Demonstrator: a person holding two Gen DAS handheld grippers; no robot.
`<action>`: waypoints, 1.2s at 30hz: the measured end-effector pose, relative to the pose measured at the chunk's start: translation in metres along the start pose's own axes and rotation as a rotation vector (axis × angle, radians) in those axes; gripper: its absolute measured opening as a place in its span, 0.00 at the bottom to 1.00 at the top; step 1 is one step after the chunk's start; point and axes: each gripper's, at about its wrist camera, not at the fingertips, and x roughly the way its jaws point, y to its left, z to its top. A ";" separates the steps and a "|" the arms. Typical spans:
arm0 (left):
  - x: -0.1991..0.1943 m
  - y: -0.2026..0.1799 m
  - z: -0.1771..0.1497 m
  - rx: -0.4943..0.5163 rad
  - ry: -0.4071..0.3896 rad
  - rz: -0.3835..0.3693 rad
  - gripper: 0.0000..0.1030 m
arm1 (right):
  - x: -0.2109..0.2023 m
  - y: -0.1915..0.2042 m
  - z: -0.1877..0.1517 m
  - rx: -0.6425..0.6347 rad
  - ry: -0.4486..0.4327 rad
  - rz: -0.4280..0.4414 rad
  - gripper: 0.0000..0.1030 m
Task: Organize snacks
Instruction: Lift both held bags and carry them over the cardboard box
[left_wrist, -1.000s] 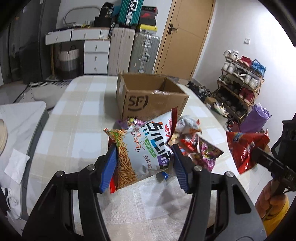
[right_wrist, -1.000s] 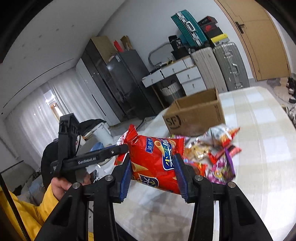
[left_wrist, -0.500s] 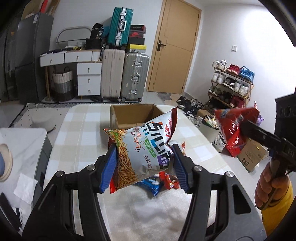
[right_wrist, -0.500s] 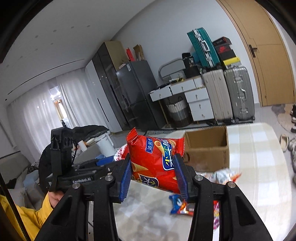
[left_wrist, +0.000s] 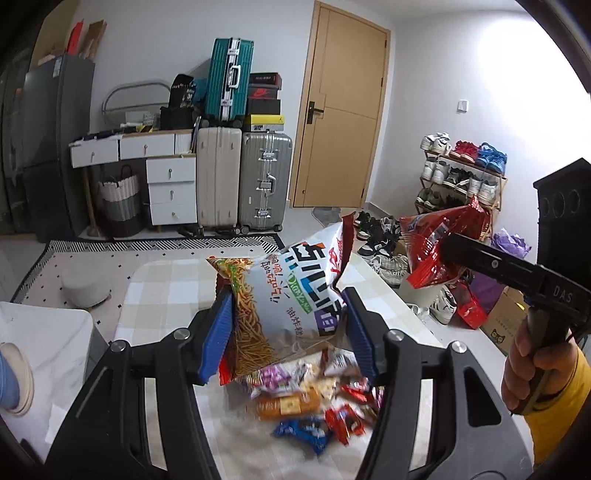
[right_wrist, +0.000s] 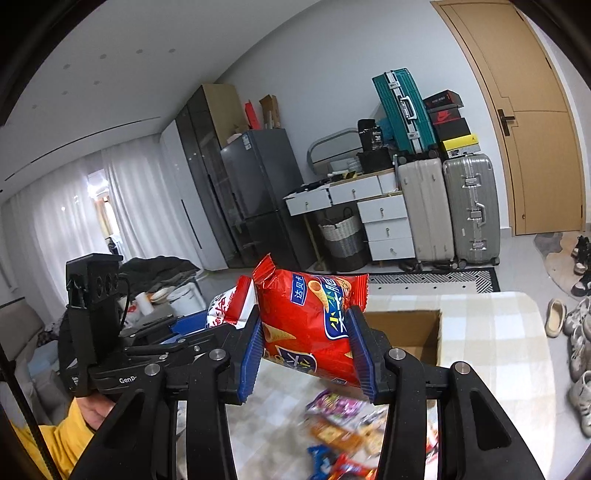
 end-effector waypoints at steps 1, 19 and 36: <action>0.010 0.001 0.005 -0.006 0.011 -0.002 0.53 | 0.008 -0.006 0.004 0.008 0.006 -0.007 0.43; 0.270 0.039 -0.001 -0.057 0.341 0.007 0.53 | 0.188 -0.127 0.012 0.113 0.241 -0.120 0.43; 0.421 0.085 -0.048 -0.091 0.547 0.005 0.54 | 0.253 -0.169 -0.034 0.040 0.409 -0.192 0.43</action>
